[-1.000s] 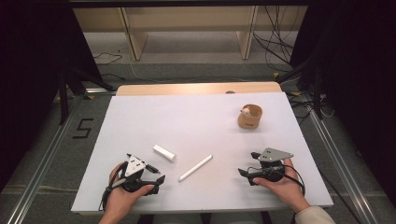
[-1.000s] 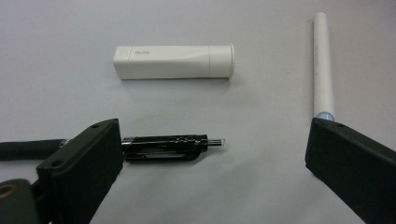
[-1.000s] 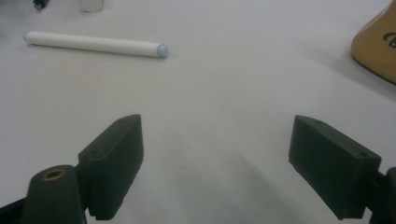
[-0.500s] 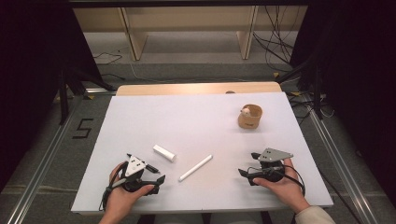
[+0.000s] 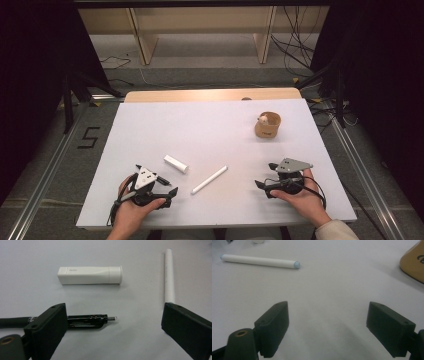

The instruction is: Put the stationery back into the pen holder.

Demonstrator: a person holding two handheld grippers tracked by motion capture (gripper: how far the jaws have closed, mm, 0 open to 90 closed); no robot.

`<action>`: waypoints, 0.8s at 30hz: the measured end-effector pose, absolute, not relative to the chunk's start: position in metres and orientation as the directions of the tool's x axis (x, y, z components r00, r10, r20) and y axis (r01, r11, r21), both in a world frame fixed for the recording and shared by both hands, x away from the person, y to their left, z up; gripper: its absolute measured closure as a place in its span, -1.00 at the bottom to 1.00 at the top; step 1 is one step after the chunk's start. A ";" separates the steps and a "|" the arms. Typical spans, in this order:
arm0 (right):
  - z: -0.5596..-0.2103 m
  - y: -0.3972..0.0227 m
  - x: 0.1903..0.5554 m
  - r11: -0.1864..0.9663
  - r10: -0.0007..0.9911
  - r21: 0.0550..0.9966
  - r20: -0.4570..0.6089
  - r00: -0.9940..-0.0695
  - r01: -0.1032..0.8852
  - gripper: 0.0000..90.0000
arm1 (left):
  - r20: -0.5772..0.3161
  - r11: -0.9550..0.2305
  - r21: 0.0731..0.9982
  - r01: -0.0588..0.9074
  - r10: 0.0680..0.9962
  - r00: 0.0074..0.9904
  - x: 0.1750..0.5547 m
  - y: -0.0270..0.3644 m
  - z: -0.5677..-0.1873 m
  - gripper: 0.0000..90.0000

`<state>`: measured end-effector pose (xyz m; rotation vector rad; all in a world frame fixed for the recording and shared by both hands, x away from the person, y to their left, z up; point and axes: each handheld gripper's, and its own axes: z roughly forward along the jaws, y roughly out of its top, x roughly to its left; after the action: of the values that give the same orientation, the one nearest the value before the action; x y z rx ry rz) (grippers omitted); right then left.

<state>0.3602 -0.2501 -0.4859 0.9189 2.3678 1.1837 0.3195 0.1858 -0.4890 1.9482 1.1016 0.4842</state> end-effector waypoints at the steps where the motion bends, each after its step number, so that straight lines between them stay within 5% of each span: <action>1: -0.486 -0.250 0.360 0.445 0.679 0.802 -0.013 -0.734 0.398 -0.58 | -0.062 -0.278 0.808 0.519 0.837 0.544 0.319 0.186 -0.489 -0.85; 10: -0.485 -0.249 0.358 0.450 0.676 0.803 -0.019 -0.737 0.392 -0.58 | -0.084 -0.273 0.818 0.506 0.814 0.575 0.315 0.171 -0.484 -0.63; 24: -0.486 -0.246 0.359 0.445 0.672 0.807 -0.015 -0.741 0.388 -0.57 | -0.013 -0.468 0.746 0.473 0.701 0.713 0.346 0.083 -0.479 -0.14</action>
<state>0.3588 -0.2459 -0.4858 0.9035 2.3683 1.1935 0.3460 0.0826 -0.4792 2.1539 0.8880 0.3812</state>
